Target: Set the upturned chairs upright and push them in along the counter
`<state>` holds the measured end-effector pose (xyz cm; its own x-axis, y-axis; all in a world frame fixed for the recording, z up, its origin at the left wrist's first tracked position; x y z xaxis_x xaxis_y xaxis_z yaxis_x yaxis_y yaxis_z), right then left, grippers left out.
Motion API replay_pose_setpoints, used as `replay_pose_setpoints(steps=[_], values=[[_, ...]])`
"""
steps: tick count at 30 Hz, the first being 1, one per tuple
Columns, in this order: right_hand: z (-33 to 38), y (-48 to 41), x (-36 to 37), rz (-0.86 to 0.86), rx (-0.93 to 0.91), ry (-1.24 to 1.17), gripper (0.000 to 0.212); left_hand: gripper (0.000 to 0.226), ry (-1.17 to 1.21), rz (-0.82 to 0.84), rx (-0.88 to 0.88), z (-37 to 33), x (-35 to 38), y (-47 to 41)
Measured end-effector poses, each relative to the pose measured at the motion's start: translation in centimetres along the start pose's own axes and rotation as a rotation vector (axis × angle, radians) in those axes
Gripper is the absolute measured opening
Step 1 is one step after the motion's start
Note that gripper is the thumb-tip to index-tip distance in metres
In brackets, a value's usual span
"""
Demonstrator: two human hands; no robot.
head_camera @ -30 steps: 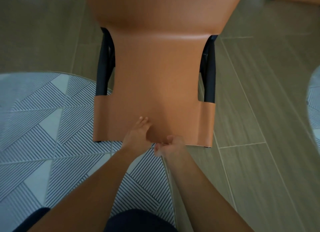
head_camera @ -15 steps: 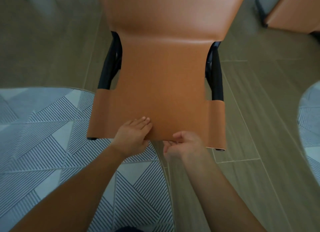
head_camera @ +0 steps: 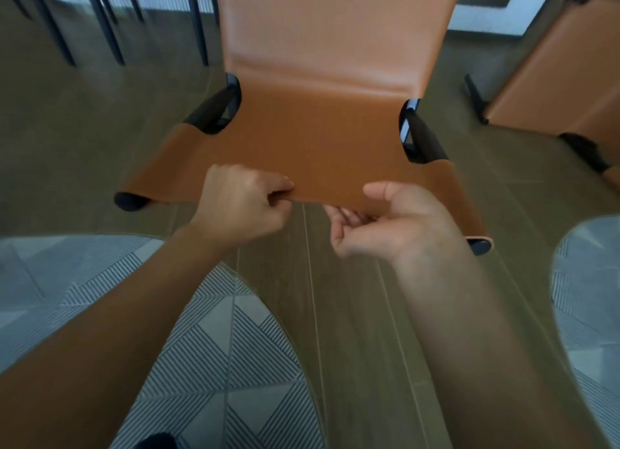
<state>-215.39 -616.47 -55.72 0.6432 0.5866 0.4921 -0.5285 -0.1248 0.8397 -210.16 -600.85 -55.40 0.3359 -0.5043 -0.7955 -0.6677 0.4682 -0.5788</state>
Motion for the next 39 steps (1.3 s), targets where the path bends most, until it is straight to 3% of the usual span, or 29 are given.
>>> replay_pose_setpoints(steps=[2, 6, 13, 18, 24, 33, 39], values=[[1.8, 1.1, 2.3, 0.036, -0.018, -0.002, 0.008, 0.039, 0.009, -0.016, -0.071, 0.4, -1.6, -2.8], [5.3, 3.1, 6.4, 0.034, -0.055, 0.025, 0.018, 0.039, 0.023, -0.032, -0.18, 1.1, -3.9, -7.9], [10.7, 6.4, 12.9, -0.048, -0.078, -0.028, 0.017, 0.037, -0.015, -0.085, 0.012, 1.8, -7.4, -14.8], [15.4, 7.9, 18.4, -0.08, -0.175, -0.042, 0.01, 0.042, -0.062, 0.191, -0.116, 3.3, -9.1, -22.0], [21.4, 8.4, 23.9, -0.176, -0.334, 0.14, 0.033, 0.042, -0.159, 0.535, -0.202, 6.4, -9.5, -31.0], [29.9, 8.8, 31.3, -0.298, -0.292, 0.179, 0.025, 0.043, -0.039, 0.638, -0.381, 10.2, -10.3, -41.1], [34.6, 8.6, 36.1, -0.259, -0.246, 0.097, 0.041, 0.048, 0.051, 0.658, -0.477, 11.2, -11.6, -46.9]])
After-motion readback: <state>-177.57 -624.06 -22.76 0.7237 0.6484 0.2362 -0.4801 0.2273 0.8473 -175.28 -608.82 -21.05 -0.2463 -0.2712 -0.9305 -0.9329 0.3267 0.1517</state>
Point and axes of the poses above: each hand's wrist, its own y-axis away from the middle knuckle, its own x-axis out of the palm, z = x × y, the point moved 5 cm from there along -y, towards the middle knuckle, and after that the axes turned 6 degrees about x, right-handed, at the moved point
